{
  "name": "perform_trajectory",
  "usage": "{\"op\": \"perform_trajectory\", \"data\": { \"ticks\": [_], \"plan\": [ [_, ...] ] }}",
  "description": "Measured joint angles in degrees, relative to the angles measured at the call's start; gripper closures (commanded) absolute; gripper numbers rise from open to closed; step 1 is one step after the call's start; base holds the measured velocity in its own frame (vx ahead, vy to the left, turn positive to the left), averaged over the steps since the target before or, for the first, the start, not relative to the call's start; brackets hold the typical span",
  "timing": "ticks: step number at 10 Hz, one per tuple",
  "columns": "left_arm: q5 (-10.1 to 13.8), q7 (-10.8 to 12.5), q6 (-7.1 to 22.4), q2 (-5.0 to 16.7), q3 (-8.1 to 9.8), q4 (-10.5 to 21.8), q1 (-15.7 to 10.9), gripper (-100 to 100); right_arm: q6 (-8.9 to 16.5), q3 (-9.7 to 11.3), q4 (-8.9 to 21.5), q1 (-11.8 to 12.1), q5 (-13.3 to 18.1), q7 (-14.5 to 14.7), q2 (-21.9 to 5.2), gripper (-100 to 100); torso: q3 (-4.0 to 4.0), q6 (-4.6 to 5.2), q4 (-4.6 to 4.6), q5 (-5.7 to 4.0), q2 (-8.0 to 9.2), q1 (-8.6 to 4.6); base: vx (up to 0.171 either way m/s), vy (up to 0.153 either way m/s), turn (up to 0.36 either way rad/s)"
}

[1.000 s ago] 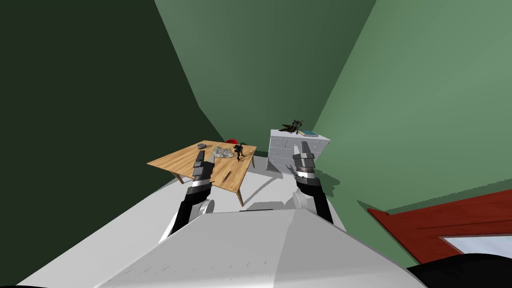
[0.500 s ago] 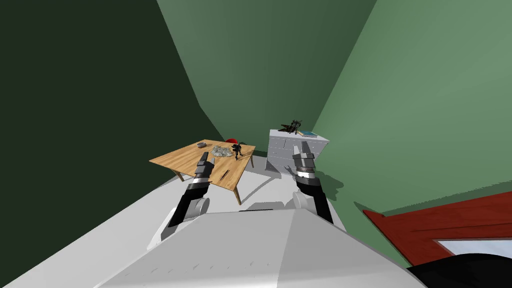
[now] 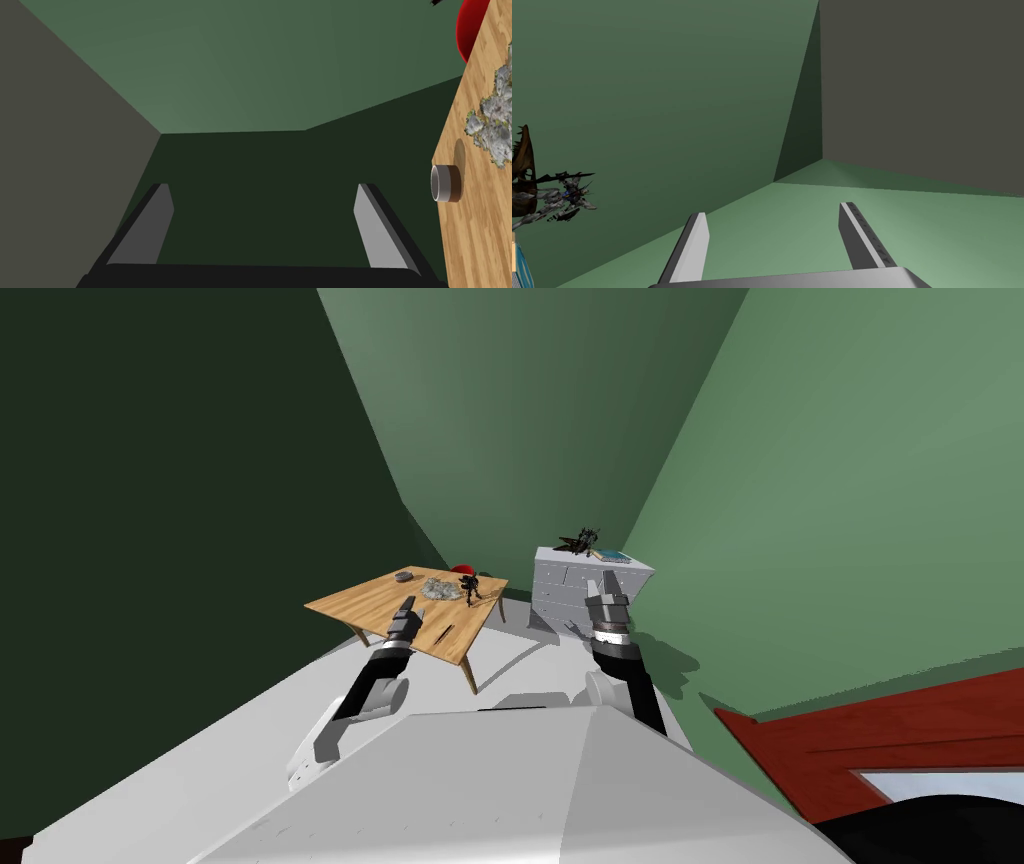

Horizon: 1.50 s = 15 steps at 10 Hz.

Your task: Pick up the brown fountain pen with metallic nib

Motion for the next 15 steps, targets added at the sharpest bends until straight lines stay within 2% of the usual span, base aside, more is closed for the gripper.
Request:
{"op": "perform_trajectory", "data": {
  "ticks": [1, 3, 4, 5, 8, 10, 12, 13, 14, 15],
  "plan": [
    [0.7, 0.4, 1.6, 1.0, 1.04, 1.8, -0.7, -100, 0.0, 0.0, 0.0, 0.0, 0.0, 0.0, 0.0, 0, -0.03, -0.01, -0.02, 0.02, -0.05, 0.03, -0.004, -0.085, 0.026],
    [1.4, 0.4, 4.5, 1.5, 2.18, 3.4, -1.4, -100, 0.0, 0.0, 0.0, 0.0, 0.0, 0.0, 0.0, 0, -0.04, -0.01, -0.02, 0.03, -0.06, 0.1, -0.016, -0.091, 0.035],
    [2.1, 0.8, 5.5, 2.5, 2.89, 4.7, -1.6, -100, 0.0, 0.0, 0.0, 0.0, 0.0, 0.0, 0.0, 0, -0.03, -0.01, -0.02, 0.03, -0.05, 0.14, -0.004, -0.101, 0.046],
    [2.9, 1.3, 7.3, 3.5, 4.13, 6.2, -3.0, -100, 0.0, 0.0, 0.0, 0.0, 0.0, 0.0, 0.0, 0, -0.06, 0.0, -0.02, 0.03, -0.1, 0.1, 0.0, -0.082, 0.023],
    [4.6, 2.2, 11.0, 5.4, 6.28, 10.5, -4.3, -100, 0.0, 0.0, 0.0, 0.0, 0.0, 0.0, 0.0, 0, -0.06, -0.01, -0.03, 0.04, -0.11, 0.16, 0.0, -0.089, 0.039],
    [5.1, 2.2, 13.8, 5.4, 7.62, 13.5, -6.2, -100, 0.0, 0.0, 0.0, 0.0, 0.0, 0.0, 0.0, 0, -0.1, 0.01, -0.04, 0.04, -0.17, 0.15, 0.01, -0.086, 0.026],
    [6.3, 2.8, 17.3, 6.6, 9.38, 15.9, -7.5, -100, 0.0, 0.0, 0.0, 0.0, 0.0, 0.0, 0.0, 0, -0.08, 0.0, -0.04, 0.04, -0.13, 0.17, 0.001, -0.057, 0.014],
    [6.4, 2.8, 17.9, 6.7, 9.51, 16.9, -7.7, -100, 0.0, 0.0, 0.0, 0.0, 0.0, 0.0, 0.0, 0, -0.08, 0.0, -0.03, 0.07, -0.14, 0.3, 0.021, -0.057, 0.026],
    [7.2, 3.2, 18.8, 7.9, 10.23, 19.6, -9.1, -100, 0.0, 0.0, 0.0, 0.0, 0.0, 0.0, 0.0, 0, -0.12, 0.0, -0.04, 0.07, -0.2, 0.27, 0.02, -0.066, 0.029],
    [7.4, 3.4, 20.3, 8.1, 10.89, 20.5, -9.5, -100, 0.0, 0.0, 0.0, 0.0, 0.0, 0.0, 0.0, 0, -0.12, 0.0, -0.05, 0.06, -0.2, 0.24, 0.035, -0.088, 0.043]
  ]
}}
